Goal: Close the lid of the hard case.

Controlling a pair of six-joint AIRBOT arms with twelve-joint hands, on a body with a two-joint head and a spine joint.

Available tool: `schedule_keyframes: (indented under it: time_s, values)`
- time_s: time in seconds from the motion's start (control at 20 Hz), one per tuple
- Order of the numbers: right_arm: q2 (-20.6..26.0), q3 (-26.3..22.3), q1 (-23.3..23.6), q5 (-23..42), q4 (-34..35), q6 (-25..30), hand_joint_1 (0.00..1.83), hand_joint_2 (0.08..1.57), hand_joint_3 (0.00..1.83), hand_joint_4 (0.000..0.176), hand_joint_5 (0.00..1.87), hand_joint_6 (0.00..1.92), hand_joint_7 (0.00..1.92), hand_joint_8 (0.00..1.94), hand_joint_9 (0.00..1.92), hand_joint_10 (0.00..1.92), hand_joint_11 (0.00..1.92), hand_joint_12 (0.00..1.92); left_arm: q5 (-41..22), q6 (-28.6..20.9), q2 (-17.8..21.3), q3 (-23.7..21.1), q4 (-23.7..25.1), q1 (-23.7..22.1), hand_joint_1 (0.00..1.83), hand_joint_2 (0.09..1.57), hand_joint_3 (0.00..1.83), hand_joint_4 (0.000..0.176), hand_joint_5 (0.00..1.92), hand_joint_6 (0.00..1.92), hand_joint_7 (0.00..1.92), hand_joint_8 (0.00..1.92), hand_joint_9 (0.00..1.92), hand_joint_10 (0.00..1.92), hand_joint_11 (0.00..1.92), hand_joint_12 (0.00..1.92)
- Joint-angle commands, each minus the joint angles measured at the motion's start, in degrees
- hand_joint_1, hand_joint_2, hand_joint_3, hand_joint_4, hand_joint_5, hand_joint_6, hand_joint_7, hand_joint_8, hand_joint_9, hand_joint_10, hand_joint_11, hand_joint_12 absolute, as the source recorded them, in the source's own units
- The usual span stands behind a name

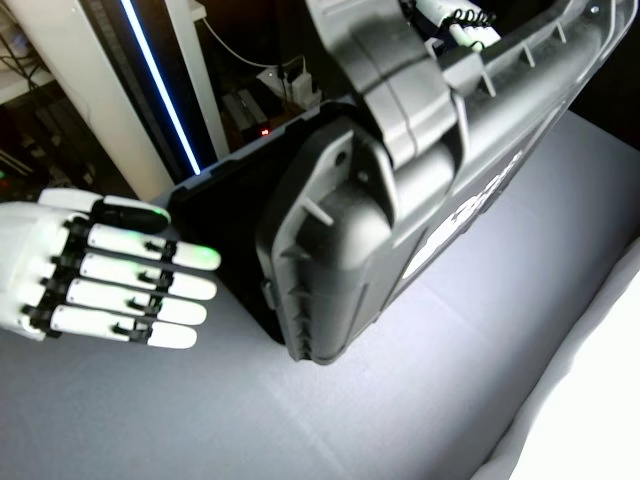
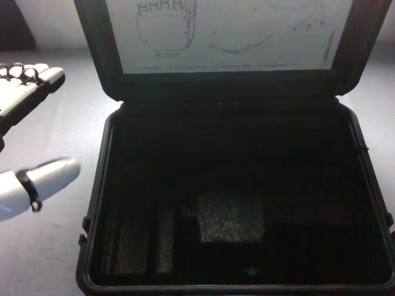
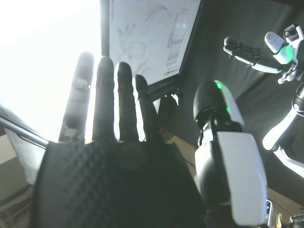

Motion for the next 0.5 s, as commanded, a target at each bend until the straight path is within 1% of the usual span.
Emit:
schedule_keyframes:
  time_s: [0.0,0.1,0.15,0.25,0.3,0.35,0.45]
  values:
    - [0.03,0.52,0.33,6.62,1.20,0.17,0.07,1.23,0.02,0.000,0.13,0.01,0.11,0.01,0.08,0.01,0.01,0.28,-7.21,-0.27,-0.20,0.59,-0.38,-0.36,0.00,1.18,0.02,0.000,0.09,0.00,0.09,0.01,0.08,0.01,0.00,0.29]
    - [0.01,0.64,0.34,6.28,1.19,0.17,0.15,1.26,0.01,0.000,0.14,0.01,0.13,0.01,0.08,0.00,0.00,0.27,-6.88,-0.29,-0.28,0.66,-0.38,-0.36,0.00,1.21,0.01,0.000,0.10,0.00,0.09,0.00,0.10,0.01,0.00,0.22]
    - [0.01,0.77,0.34,6.18,1.20,0.17,0.16,1.27,0.01,0.000,0.14,0.00,0.13,0.00,0.08,0.00,0.00,0.26,-6.78,-0.31,-0.33,0.79,-0.42,-0.36,0.00,1.20,0.01,0.000,0.11,0.01,0.09,0.00,0.11,0.01,0.01,0.22]
    - [0.06,1.44,0.77,5.55,1.53,0.17,0.13,1.30,0.01,0.000,0.12,0.00,0.13,0.01,0.08,0.00,0.00,0.25,-6.44,-0.31,-0.29,1.50,-1.08,-0.62,0.00,1.22,0.01,0.000,0.11,0.00,0.10,0.00,0.10,0.00,0.00,0.17]
    - [0.08,1.93,1.23,4.82,1.82,0.17,0.14,1.29,0.00,0.000,0.11,0.00,0.11,0.01,0.06,0.00,0.00,0.20,-5.84,-0.31,-0.29,2.13,-1.52,-1.05,0.00,1.24,0.01,0.000,0.07,0.00,0.05,0.00,0.05,0.00,0.00,0.08]
    - [0.07,2.88,2.55,3.02,2.32,0.17,0.15,1.30,0.00,0.000,0.10,0.00,0.07,0.00,0.03,0.00,0.00,0.13,-3.59,-0.40,-0.53,3.49,-2.25,-2.35,0.00,1.26,0.01,0.000,0.04,0.00,0.04,0.00,0.03,0.00,0.00,0.02]
    - [-0.58,5.03,4.82,-0.49,3.15,0.17,0.16,1.32,0.01,0.000,0.10,0.00,0.07,0.00,0.02,0.00,0.00,0.05,1.23,-1.45,-1.93,6.75,-2.70,-5.35,0.00,1.27,0.02,0.000,0.05,0.01,0.04,0.01,0.04,0.00,0.00,0.00]
